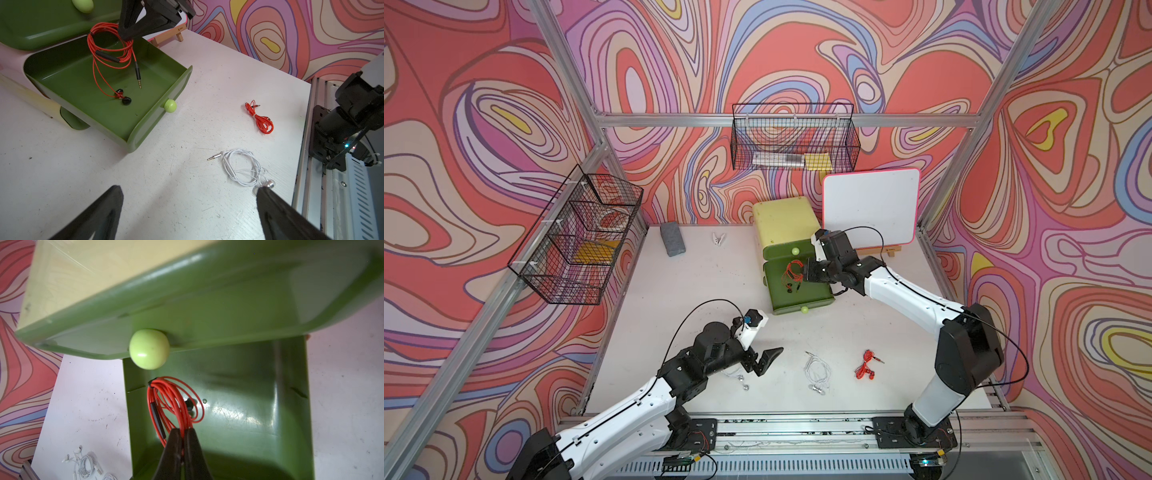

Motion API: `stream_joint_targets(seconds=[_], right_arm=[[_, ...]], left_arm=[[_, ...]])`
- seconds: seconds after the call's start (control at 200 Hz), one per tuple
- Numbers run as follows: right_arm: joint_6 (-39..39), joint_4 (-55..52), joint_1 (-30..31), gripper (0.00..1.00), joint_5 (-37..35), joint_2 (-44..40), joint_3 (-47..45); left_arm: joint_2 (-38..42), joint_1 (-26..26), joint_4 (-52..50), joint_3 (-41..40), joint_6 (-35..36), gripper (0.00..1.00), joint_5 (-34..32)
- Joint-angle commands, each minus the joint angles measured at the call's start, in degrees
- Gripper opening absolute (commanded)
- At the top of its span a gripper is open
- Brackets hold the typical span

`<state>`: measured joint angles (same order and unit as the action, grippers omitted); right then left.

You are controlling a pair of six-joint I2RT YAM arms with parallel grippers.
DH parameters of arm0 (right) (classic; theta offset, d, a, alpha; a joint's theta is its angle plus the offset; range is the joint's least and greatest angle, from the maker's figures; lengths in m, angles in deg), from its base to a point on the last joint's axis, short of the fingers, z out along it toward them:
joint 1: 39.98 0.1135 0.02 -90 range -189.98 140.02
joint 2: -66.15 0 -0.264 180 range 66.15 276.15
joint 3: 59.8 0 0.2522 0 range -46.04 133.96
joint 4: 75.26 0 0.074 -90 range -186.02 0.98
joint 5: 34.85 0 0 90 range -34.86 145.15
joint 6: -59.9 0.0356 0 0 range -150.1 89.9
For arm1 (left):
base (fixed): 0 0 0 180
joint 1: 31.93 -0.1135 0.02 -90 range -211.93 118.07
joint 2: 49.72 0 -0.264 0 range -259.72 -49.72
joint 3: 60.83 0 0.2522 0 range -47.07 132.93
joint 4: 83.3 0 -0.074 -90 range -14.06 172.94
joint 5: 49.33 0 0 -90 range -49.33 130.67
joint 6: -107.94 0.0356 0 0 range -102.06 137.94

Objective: Place the wired earphones into the drawer by color
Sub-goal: Place the wired earphones in the drawer, then pick up the wired earphones from the center of the board.

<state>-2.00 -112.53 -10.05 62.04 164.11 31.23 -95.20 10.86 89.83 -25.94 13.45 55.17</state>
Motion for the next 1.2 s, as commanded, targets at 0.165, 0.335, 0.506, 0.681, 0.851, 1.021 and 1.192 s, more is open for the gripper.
stream_joint_targets(seconds=[0.165, 0.335, 0.506, 0.681, 0.851, 1.021, 1.192], right_arm=[[0.25, 0.64, -0.05, 0.38, -2.24, -1.44, -2.36], [-0.06, -2.54, -0.05, 0.52, -5.32, -5.43, -5.29], [-0.28, -7.39, -0.07, 0.56, -8.94, -11.25, -9.36], [0.48, -14.05, -0.05, 0.60, -12.11, -17.80, -14.10], [2.42, -20.00, -0.04, 0.63, -13.84, -24.14, -18.28], [5.15, -24.29, -0.05, 0.65, -14.64, -29.04, -22.18], [8.73, -26.57, -0.05, 0.67, -14.56, -30.45, -26.45]], left_arm=[[0.30, 0.19, 1.22, -0.73, 0.40, 0.99, 0.00], [0.32, 0.19, 1.75, -0.82, 0.51, 0.99, 1.38], [-0.45, 0.19, 2.20, -0.65, 0.53, 0.99, 3.77], [-1.20, 0.19, 3.16, -0.56, 0.43, 0.99, 7.38], [-2.95, 0.52, 4.09, -0.03, 0.14, 0.99, 10.02], [-4.50, 1.57, 4.53, 0.41, 0.43, 0.99, 10.35], [-5.84, 2.64, 4.53, 0.93, 0.68, 0.99, 9.96]])
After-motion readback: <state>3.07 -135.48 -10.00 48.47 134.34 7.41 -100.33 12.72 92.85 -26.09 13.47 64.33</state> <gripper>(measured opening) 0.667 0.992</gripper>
